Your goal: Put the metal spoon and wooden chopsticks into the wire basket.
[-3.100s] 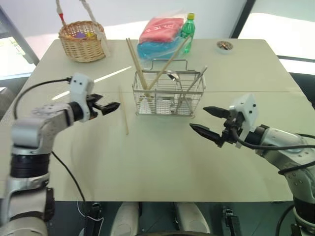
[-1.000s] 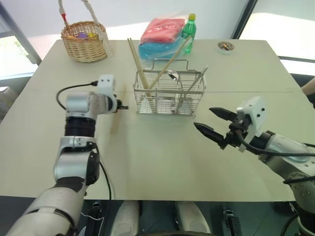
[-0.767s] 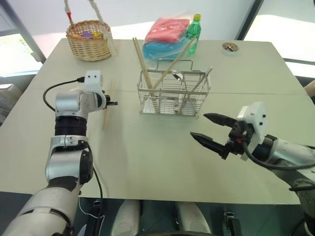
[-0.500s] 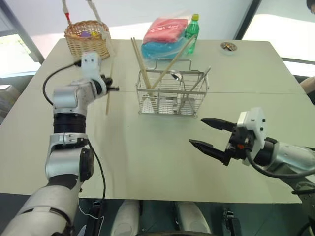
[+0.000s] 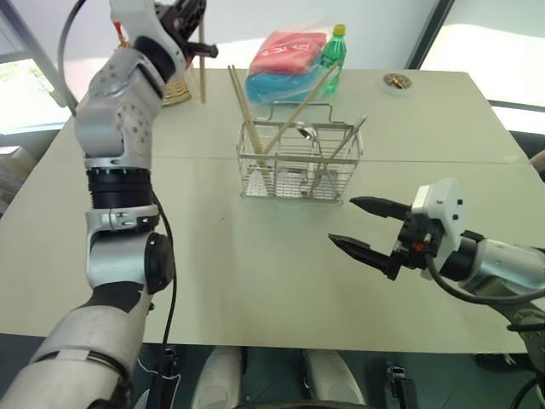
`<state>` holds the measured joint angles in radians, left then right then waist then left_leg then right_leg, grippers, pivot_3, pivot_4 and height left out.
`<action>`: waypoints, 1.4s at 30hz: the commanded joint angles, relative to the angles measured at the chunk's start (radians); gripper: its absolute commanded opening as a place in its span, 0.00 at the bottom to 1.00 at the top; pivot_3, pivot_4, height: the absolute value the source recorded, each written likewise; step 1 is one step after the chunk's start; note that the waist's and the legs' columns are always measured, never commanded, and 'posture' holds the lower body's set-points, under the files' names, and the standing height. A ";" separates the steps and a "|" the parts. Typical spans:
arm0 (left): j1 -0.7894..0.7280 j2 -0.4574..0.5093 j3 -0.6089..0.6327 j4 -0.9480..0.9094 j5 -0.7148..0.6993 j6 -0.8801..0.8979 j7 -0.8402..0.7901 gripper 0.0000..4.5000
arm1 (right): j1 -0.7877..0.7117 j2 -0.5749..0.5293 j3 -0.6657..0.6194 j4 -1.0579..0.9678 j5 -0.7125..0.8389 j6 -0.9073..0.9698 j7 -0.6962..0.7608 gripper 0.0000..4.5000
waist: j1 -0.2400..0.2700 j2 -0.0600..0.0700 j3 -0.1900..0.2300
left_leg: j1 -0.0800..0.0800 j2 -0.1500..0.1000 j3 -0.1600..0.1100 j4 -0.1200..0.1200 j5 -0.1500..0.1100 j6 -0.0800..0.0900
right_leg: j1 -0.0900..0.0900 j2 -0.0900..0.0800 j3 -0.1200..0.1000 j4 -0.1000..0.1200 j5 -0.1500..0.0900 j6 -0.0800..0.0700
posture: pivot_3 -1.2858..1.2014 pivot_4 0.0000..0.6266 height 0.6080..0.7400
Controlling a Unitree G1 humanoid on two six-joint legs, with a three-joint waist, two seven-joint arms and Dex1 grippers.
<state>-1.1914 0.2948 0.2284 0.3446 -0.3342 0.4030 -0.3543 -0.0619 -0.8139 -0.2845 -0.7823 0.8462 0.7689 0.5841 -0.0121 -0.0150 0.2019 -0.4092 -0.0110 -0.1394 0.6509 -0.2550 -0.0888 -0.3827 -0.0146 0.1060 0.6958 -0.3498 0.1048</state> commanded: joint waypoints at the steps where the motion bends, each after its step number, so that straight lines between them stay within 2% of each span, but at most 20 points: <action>1: -0.019 -0.049 -0.050 0.000 0.011 -0.075 -0.023 0.01 | 0.013 -0.012 -0.041 -0.043 0.010 -0.005 -0.023 0.89 | 0.001 0.000 0.000 | 0.000 0.000 0.000 0.000 0.000 0.000 | 0.000 0.000 0.000 0.000 0.000 0.000 | 0.52 0.24 1.00; 8: 0.051 -0.110 -0.133 0.015 0.062 -0.171 -0.063 0.01 | 0.064 -0.005 -0.077 -0.069 0.012 -0.017 -0.046 0.89 | -0.009 0.000 0.000 | 0.001 -0.001 0.000 -0.001 0.000 0.000 | 0.000 0.001 0.000 0.000 0.000 0.000 | 0.52 0.24 1.00; 24: 0.234 -0.180 -0.186 -0.107 0.060 -0.122 -0.047 0.01 | 0.078 0.002 -0.105 -0.042 0.010 -0.032 -0.073 0.89 | -0.001 0.000 0.000 | 0.001 0.000 0.000 0.000 0.001 0.001 | 0.001 0.001 0.000 0.001 0.000 0.000 | 0.52 0.24 1.00; 28: 0.239 -0.188 -0.175 -0.127 0.047 -0.088 -0.039 0.37 | 0.065 0.005 -0.103 -0.027 0.006 -0.033 -0.079 0.89 | -0.001 0.000 0.000 | 0.001 -0.001 0.000 0.001 0.001 0.001 | 0.001 0.001 0.000 0.001 0.000 0.000 | 0.52 0.24 1.00; 33: 0.226 -0.170 -0.159 -0.158 0.029 -0.041 -0.046 0.95 | 0.055 0.006 -0.097 -0.017 0.001 -0.038 -0.078 0.89 | -0.004 0.000 0.000 | 0.001 -0.001 0.000 0.001 0.001 0.002 | 0.001 0.001 0.000 0.001 0.000 0.000 | 0.52 0.24 1.00; 34: 0.225 -0.165 -0.156 -0.164 0.025 -0.033 -0.046 0.99 | 0.053 0.007 -0.095 -0.014 -0.002 -0.040 -0.076 0.89 | -0.004 0.000 0.000 | 0.001 -0.001 0.000 0.001 0.001 0.002 | 0.001 0.001 0.000 0.001 0.000 0.000 | 0.52 0.24 1.00; 37: 0.218 -0.145 -0.143 -0.180 0.015 -0.010 -0.040 0.99 | 0.049 0.008 -0.091 -0.004 -0.009 -0.047 -0.071 0.89 | -0.003 0.000 0.000 | 0.001 -0.001 0.000 0.001 0.001 0.002 | 0.001 0.001 0.000 0.001 0.000 0.000 | 0.52 0.24 1.00; 42: 0.186 -0.037 -0.102 -0.201 -0.038 0.092 -0.088 0.99 | 0.041 -0.002 -0.098 0.018 -0.026 -0.063 -0.046 0.89 | -0.006 0.000 0.000 | 0.001 -0.001 0.000 0.001 0.001 0.002 | 0.001 0.001 0.000 0.001 0.000 0.000 | 0.52 0.24 1.00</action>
<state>-0.9603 0.2261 0.0900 0.1950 -0.3415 0.4672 -0.4178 -0.0096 -0.8060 -0.3622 -0.7630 0.8262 0.7324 0.5262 -0.0184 -0.0153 0.2021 -0.4081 -0.0115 -0.1396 0.6514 -0.2541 -0.0872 -0.3816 -0.0134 0.1062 0.6965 -0.3497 0.1048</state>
